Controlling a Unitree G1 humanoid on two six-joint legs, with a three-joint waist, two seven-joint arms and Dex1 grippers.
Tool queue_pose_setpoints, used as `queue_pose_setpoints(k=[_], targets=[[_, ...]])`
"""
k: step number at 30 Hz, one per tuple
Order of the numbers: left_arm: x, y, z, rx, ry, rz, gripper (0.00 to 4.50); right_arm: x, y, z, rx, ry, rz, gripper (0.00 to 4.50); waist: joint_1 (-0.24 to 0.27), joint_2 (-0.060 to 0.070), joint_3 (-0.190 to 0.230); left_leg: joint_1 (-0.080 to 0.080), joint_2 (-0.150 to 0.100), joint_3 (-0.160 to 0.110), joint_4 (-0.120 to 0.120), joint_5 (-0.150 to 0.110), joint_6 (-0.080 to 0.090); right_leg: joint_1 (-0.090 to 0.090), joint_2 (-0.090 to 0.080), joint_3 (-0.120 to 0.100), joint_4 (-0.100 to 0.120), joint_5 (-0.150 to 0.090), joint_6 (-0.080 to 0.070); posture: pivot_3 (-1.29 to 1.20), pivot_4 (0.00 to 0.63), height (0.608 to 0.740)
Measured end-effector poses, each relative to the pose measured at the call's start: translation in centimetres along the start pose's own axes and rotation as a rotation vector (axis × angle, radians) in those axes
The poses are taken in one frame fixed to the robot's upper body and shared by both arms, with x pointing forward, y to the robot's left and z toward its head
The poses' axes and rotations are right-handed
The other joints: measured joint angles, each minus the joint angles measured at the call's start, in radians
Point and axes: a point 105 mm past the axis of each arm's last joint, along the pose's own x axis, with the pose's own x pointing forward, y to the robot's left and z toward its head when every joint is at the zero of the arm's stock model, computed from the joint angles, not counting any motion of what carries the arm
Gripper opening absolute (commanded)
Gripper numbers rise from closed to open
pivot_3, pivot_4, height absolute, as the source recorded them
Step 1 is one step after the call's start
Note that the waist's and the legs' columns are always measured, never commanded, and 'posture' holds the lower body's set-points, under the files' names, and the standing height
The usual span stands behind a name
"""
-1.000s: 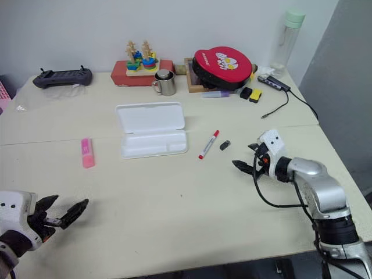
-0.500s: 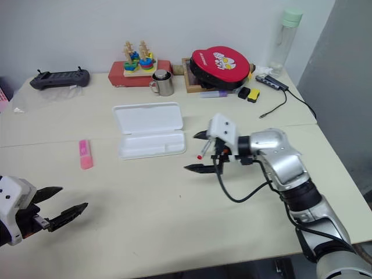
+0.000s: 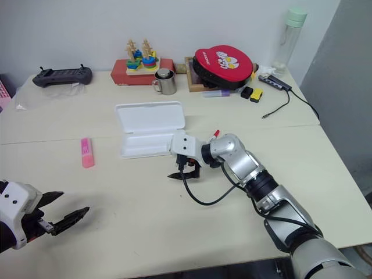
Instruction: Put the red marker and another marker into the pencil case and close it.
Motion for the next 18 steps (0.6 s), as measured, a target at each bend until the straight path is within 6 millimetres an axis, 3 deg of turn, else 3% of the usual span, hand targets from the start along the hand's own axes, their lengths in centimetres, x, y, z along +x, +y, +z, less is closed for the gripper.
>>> queue_pose_setpoints(k=[6,13,18], targets=[[0.1,0.0,0.0,0.003,-0.002,0.008,4.5,1.2,-1.1,0.3,0.024,0.011,-0.017,4.47,-0.002,0.0,0.0,0.0,0.0,0.0,0.0,0.0,0.0,0.0,0.0,0.0,0.001,0.0,0.0,0.0,0.15,0.74],[0.2,-0.1,-0.1,0.001,-0.001,0.008,4.5,1.9,-2.7,-0.8,0.093,0.066,-0.059,4.47,-0.003,0.001,0.0,0.001,0.0,0.0,0.0,0.0,0.0,0.0,0.0,0.0,0.001,0.0,0.0,0.0,0.15,0.74],[0.4,-0.5,-0.4,-0.008,0.004,-0.002,4.5,2.5,-2.8,-1.5,0.106,0.098,-0.064,4.47,-0.004,0.001,0.0,0.001,0.0,0.0,-0.001,0.0,0.0,0.0,0.0,0.0,0.0,0.0,0.0,0.0,0.15,0.74]])
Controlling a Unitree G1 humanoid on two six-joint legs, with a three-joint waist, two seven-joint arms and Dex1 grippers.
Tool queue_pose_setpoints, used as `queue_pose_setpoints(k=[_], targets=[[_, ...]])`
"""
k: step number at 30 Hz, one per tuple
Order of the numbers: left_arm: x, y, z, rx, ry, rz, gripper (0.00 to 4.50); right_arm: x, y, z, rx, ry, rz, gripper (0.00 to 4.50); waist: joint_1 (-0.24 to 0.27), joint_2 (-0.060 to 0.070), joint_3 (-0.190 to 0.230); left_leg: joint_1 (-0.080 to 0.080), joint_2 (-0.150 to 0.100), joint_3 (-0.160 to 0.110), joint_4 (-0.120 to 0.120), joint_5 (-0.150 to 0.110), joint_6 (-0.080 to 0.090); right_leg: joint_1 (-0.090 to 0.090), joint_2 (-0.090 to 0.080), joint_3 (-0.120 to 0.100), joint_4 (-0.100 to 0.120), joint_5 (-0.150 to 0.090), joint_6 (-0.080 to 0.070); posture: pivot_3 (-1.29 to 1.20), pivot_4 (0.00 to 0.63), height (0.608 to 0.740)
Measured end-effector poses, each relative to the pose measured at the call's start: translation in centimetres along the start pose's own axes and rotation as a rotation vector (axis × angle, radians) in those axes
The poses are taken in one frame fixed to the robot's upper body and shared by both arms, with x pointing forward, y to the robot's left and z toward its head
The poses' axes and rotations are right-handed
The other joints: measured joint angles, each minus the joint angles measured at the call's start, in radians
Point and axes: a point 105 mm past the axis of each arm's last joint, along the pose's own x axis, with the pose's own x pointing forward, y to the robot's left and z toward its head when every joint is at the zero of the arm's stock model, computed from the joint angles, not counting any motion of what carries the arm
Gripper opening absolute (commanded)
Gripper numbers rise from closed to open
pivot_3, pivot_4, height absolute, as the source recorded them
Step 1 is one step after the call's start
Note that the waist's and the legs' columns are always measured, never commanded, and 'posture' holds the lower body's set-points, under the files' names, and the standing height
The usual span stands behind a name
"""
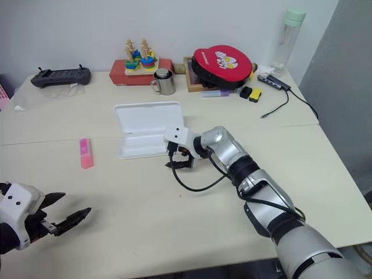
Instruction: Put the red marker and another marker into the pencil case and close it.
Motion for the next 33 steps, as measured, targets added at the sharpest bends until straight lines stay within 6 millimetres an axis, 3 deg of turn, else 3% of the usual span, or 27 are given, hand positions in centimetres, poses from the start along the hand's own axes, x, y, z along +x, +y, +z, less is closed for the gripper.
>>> queue_pose_setpoints(k=[3,9,15,27,33], targets=[[0.0,-0.2,0.0,0.0,0.0,-0.002,4.5,0.5,0.4,-1.3,0.029,0.047,0.015,4.47,0.0,0.0,0.0,0.0,0.0,0.0,-0.001,0.0,0.0,0.0,0.0,0.0,0.0,0.0,0.0,0.0,0.15,0.74],[0.0,-0.4,0.0,-0.002,-0.003,-0.001,4.5,0.6,0.5,-1.1,0.012,0.073,0.049,4.47,0.0,0.0,0.0,0.001,0.0,0.0,-0.002,0.0,0.0,0.0,0.0,0.0,0.0,0.0,0.0,0.0,0.15,0.74],[0.1,-0.3,-0.1,-0.003,-0.003,0.015,4.5,0.9,1.0,-0.9,-0.036,0.101,0.091,3.19,0.0,-0.001,-0.001,0.006,0.0,0.001,-0.009,0.0,0.0,0.002,0.0,0.001,0.0,0.0,0.0,0.0,0.15,0.74],[0.3,-0.5,-0.2,-0.019,-0.007,0.027,4.5,0.9,1.2,-0.8,-0.078,0.128,0.117,0.04,0.0,-0.001,-0.001,0.011,0.0,0.002,-0.012,0.0,0.0,0.003,0.0,0.001,0.001,-0.002,-0.004,0.0,0.15,0.74],[0.6,-0.6,-0.1,-0.019,-0.01,0.02,4.5,0.9,1.2,-0.8,-0.085,0.132,0.119,0.02,0.0,-0.001,-0.001,0.011,0.0,0.002,-0.012,0.0,0.0,0.003,0.0,0.001,0.001,-0.002,-0.004,0.0,0.15,0.74]])
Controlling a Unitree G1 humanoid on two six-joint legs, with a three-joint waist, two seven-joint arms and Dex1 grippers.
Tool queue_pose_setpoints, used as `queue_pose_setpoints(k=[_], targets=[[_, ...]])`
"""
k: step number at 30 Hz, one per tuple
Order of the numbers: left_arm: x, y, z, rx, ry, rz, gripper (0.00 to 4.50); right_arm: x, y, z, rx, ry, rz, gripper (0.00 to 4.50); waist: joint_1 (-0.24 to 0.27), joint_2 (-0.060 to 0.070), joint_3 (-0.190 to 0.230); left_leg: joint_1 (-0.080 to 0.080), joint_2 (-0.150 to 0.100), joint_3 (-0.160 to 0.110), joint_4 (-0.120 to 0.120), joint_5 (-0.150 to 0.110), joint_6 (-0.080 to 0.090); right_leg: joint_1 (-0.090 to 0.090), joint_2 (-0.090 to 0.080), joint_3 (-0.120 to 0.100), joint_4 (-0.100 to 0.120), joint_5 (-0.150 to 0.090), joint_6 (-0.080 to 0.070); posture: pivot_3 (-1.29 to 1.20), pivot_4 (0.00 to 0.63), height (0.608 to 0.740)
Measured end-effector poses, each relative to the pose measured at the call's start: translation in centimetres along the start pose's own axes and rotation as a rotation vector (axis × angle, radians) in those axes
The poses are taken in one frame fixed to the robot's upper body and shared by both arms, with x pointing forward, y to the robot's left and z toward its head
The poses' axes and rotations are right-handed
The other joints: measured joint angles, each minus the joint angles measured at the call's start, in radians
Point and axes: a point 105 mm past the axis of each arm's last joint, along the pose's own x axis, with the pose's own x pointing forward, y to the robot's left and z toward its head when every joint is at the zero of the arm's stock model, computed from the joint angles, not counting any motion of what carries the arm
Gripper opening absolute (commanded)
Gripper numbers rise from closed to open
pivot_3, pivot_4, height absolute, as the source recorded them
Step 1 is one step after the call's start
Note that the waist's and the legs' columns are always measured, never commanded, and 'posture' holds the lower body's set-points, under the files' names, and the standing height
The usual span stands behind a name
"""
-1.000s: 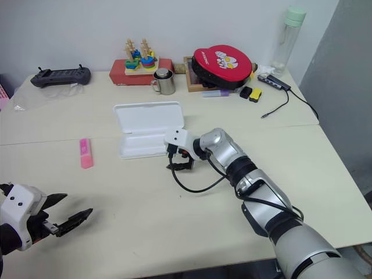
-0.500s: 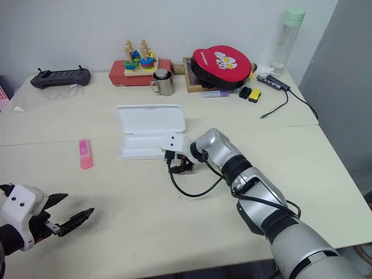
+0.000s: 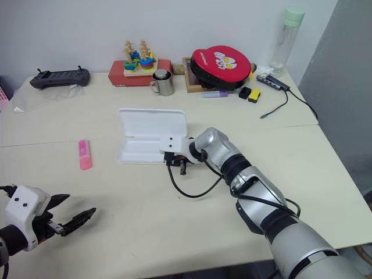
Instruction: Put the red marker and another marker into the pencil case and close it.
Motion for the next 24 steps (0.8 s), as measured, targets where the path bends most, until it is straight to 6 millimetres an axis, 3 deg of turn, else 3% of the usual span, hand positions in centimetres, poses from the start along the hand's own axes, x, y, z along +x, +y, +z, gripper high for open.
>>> queue_pose_setpoints(k=[5,13,19,24], targets=[[0.1,0.0,0.0,0.002,-0.001,0.005,4.5,-0.1,0.0,0.0,-0.02,0.003,0.003,0.02,0.0,0.0,0.0,0.0,0.0,0.0,0.0,0.0,0.0,0.0,0.0,0.0,0.0,0.0,0.0,0.0,0.15,0.74],[0.4,-0.2,-0.2,-0.003,0.005,0.005,4.5,-2.4,0.8,-1.0,-0.025,-0.018,0.045,0.02,0.002,0.0,0.0,-0.001,0.0,-0.001,-0.001,0.0,0.0,0.0,0.0,-0.001,0.0,0.0,0.0,0.0,0.15,0.74],[0.8,-0.1,-0.5,-0.008,0.011,0.008,4.5,-6.1,4.2,-2.8,0.008,-0.067,0.1,0.02,0.007,0.0,0.0,-0.002,-0.001,-0.001,0.0,0.0,0.0,0.0,-0.002,-0.002,-0.001,-0.001,0.001,0.0,0.15,0.74],[1.1,0.2,-0.2,0.007,0.009,0.002,4.5,-8.3,6.9,-3.2,0.032,-0.09,0.135,0.02,0.003,0.0,0.0,-0.001,0.0,-0.001,0.0,0.0,0.0,0.0,-0.001,-0.002,0.0,-0.001,0.001,0.0,0.15,0.74]])
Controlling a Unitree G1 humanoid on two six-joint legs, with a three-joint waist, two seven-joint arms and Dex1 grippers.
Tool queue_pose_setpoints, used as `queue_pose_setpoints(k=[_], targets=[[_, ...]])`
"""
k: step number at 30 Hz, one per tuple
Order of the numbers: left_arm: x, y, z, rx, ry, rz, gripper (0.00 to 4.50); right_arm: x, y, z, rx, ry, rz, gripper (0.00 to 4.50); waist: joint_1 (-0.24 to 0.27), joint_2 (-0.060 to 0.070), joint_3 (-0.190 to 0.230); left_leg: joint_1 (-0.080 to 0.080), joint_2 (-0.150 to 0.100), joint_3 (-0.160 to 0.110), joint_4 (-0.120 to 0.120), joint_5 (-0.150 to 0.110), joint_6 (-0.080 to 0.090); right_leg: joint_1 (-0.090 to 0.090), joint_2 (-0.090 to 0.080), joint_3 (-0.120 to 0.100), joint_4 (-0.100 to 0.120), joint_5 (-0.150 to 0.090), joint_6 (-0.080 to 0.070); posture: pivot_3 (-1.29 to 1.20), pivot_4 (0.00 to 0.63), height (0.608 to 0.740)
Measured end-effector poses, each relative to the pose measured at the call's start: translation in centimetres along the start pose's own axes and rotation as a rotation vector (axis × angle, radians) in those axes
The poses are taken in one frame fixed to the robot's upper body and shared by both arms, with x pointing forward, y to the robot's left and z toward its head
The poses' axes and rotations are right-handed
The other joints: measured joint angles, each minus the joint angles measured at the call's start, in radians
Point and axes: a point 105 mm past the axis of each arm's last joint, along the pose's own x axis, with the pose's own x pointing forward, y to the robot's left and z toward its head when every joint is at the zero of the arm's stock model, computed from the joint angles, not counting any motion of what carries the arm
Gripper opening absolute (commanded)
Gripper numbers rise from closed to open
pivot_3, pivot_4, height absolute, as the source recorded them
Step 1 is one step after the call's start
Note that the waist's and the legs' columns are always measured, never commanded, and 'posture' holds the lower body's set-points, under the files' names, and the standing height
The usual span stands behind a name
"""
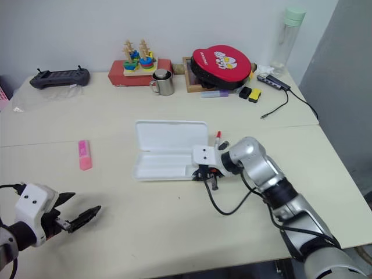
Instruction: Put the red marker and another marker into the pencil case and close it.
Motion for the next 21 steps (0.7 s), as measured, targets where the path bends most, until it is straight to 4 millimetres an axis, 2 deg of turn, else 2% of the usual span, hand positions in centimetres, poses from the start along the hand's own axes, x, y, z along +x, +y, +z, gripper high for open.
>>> queue_pose_setpoints(k=[3,5,10,21], targets=[[0.0,0.2,-0.3,0.002,0.017,-0.008,4.5,-0.8,0.9,-0.5,0.015,0.012,0.002,0.02,-0.004,0.0,0.0,0.001,0.0,0.002,0.0,0.0,0.0,0.0,0.0,0.001,0.0,0.0,0.0,0.0,0.15,0.74],[0.0,0.4,-0.2,0.01,0.021,-0.008,4.5,-1.0,1.2,-0.1,0.01,0.002,0.0,0.02,-0.004,0.0,0.0,0.001,0.0,0.002,0.0,0.0,0.0,0.0,0.0,0.001,0.0,-0.001,0.002,0.0,0.15,0.74],[0.0,0.9,0.2,0.033,0.028,-0.016,4.5,-0.7,2.2,0.7,-0.014,-0.011,-0.002,0.02,0.0,-0.001,0.0,0.001,0.0,0.002,0.001,0.0,0.0,0.001,0.0,0.001,0.0,-0.001,0.001,0.0,0.15,0.74],[1.0,1.5,0.5,0.078,0.066,-0.088,4.5,-0.4,3.3,0.1,-0.064,0.033,-0.035,0.02,0.001,-0.001,-0.001,0.001,0.0,0.001,0.0,0.0,0.0,0.001,0.0,0.0,0.0,-0.001,0.001,0.0,0.15,0.74]])
